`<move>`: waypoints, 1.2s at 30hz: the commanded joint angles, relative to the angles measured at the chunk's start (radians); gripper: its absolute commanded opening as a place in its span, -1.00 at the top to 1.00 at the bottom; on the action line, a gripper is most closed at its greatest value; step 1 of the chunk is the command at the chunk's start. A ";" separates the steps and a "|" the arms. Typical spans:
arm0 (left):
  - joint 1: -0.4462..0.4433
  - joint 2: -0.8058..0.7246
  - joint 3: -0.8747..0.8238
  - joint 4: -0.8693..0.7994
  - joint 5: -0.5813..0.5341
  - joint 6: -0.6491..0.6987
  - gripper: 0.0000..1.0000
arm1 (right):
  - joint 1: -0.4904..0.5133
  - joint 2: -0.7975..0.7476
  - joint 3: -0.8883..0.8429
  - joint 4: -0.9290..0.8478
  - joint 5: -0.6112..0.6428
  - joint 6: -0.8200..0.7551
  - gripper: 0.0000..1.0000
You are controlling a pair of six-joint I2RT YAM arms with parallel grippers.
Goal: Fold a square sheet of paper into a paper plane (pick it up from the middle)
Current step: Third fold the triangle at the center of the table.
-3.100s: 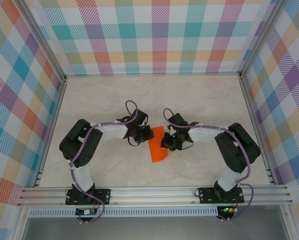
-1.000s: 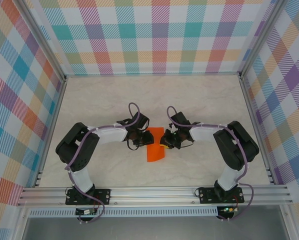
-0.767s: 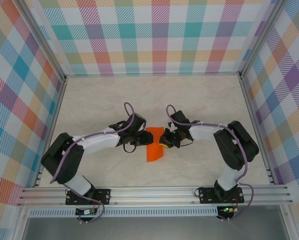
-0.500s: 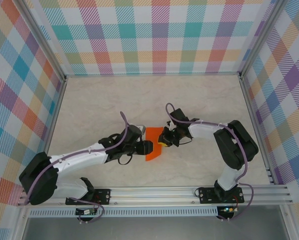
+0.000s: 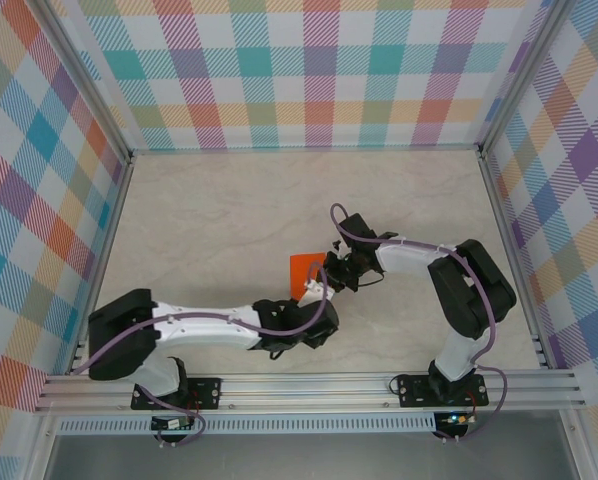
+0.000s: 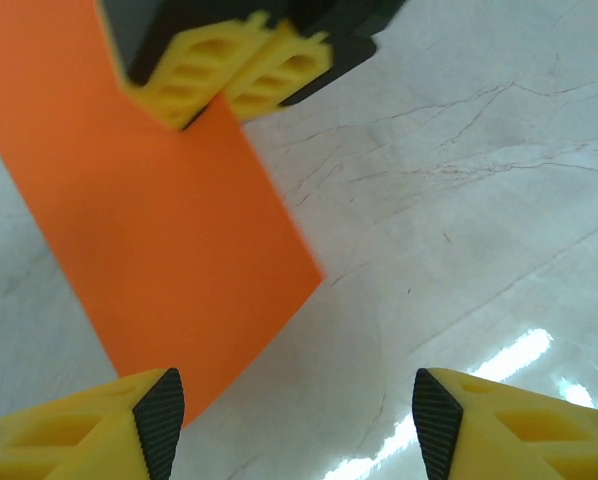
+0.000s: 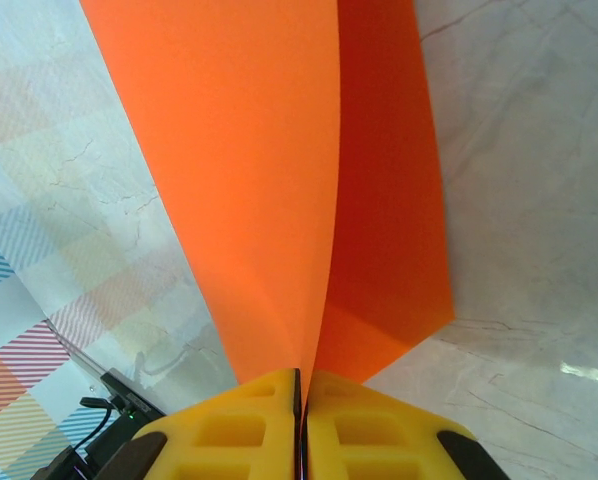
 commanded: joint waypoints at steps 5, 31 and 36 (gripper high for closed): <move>-0.040 0.134 0.125 -0.119 -0.218 0.064 -0.30 | -0.007 0.017 0.018 -0.032 -0.015 -0.023 0.80; -0.002 0.071 0.072 -0.063 -0.175 0.085 1.00 | -0.008 -0.004 0.014 -0.044 -0.002 -0.033 0.67; 0.063 0.005 0.016 0.007 -0.002 0.090 1.00 | -0.015 -0.046 0.033 -0.109 0.053 -0.064 0.47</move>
